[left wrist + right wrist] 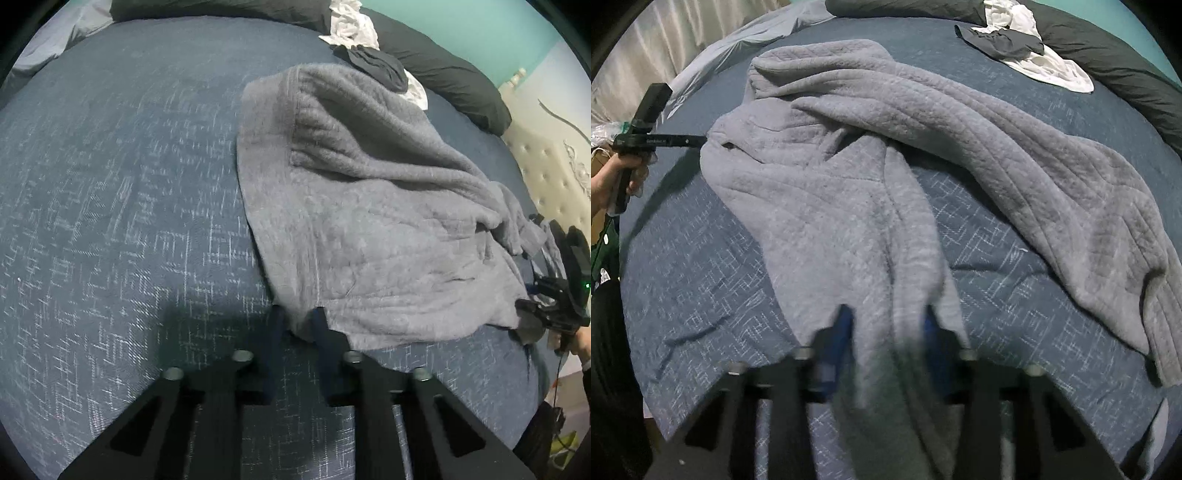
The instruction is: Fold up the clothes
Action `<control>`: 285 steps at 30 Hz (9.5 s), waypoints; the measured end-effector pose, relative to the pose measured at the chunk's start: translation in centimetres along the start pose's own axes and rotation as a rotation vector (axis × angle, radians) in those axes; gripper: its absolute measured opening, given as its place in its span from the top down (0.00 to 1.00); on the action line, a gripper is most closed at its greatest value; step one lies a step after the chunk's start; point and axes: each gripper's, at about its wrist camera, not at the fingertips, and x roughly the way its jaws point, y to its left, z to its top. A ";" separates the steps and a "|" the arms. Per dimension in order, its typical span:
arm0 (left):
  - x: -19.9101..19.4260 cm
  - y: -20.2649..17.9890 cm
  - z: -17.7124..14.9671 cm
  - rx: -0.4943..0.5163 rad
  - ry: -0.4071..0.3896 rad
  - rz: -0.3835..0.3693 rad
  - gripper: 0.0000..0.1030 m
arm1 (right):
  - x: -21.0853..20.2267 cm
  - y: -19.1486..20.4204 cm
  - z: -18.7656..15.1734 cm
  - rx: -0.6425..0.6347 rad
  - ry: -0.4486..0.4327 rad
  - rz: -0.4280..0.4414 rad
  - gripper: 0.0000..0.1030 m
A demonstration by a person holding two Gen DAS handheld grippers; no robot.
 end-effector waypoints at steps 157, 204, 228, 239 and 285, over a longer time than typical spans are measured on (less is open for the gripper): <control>-6.1 -5.3 12.3 0.136 -0.242 0.078 0.96 | -11.2 -15.6 9.7 0.224 -0.436 -0.368 0.97; 1.2 3.2 14.4 -0.092 -0.125 0.027 0.55 | -0.6 -16.0 13.2 0.281 -0.259 -0.107 0.48; 1.1 2.8 14.9 -0.064 -0.199 0.050 0.95 | 2.3 -15.4 13.1 0.271 -0.241 -0.244 0.98; 0.8 3.5 18.8 -0.144 -0.234 0.076 0.97 | -0.7 -17.5 17.5 0.305 -0.358 -0.320 0.98; -1.0 2.0 5.7 -0.097 -0.060 -0.037 0.82 | -5.0 -11.1 9.9 0.456 -0.363 -0.065 0.62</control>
